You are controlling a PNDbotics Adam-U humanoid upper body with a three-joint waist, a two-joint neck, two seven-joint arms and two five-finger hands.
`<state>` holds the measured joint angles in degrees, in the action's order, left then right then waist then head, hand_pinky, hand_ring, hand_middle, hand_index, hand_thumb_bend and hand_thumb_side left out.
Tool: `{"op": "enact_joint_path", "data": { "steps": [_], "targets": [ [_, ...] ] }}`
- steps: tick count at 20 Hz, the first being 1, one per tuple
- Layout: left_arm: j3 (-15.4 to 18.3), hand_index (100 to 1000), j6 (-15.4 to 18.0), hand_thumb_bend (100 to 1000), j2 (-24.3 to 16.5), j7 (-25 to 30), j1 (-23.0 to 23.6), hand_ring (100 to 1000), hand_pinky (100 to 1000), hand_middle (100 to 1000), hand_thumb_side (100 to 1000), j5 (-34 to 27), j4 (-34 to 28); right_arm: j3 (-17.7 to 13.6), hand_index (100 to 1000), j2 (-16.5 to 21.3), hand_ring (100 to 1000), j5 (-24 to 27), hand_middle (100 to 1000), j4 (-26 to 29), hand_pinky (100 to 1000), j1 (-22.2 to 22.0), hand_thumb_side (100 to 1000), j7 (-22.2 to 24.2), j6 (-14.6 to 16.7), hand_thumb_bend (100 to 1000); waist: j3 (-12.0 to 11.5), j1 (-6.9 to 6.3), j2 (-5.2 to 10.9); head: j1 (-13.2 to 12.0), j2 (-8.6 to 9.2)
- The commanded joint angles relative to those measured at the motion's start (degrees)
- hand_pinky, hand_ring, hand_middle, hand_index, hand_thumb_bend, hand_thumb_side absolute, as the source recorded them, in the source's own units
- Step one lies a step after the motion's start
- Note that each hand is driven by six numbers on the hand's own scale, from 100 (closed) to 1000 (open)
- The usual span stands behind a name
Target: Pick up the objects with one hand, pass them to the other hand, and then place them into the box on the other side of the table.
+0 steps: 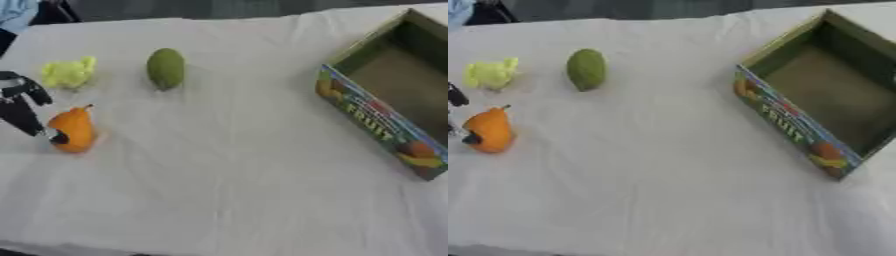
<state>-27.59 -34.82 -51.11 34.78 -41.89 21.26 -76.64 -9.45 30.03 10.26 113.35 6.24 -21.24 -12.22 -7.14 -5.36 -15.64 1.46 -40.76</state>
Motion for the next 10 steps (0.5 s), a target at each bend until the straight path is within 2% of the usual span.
{"op": "enact_joint_path", "data": {
  "steps": [1,10],
  "targets": [
    [-0.14,791,-5.93,766,-0.30,7.90,-1.32,740,755,762,197,2.09,1.67,-0.20,1000,1.87,882,-0.13,1000,1.25,1000,0.39,526,0.23,0.05,100,-0.07,0.05,1.34,-0.25,-0.43],
    [-0.53,791,-3.91,746,1.55,10.19,-1.64,744,765,768,169,5.37,5.82,0.03,1000,1.89,883,-0.27,1000,1.25,1000,0.27,526,0.56,-0.06,100,-0.13,0.04,1.37,-0.39,-0.80]
  ]
}}
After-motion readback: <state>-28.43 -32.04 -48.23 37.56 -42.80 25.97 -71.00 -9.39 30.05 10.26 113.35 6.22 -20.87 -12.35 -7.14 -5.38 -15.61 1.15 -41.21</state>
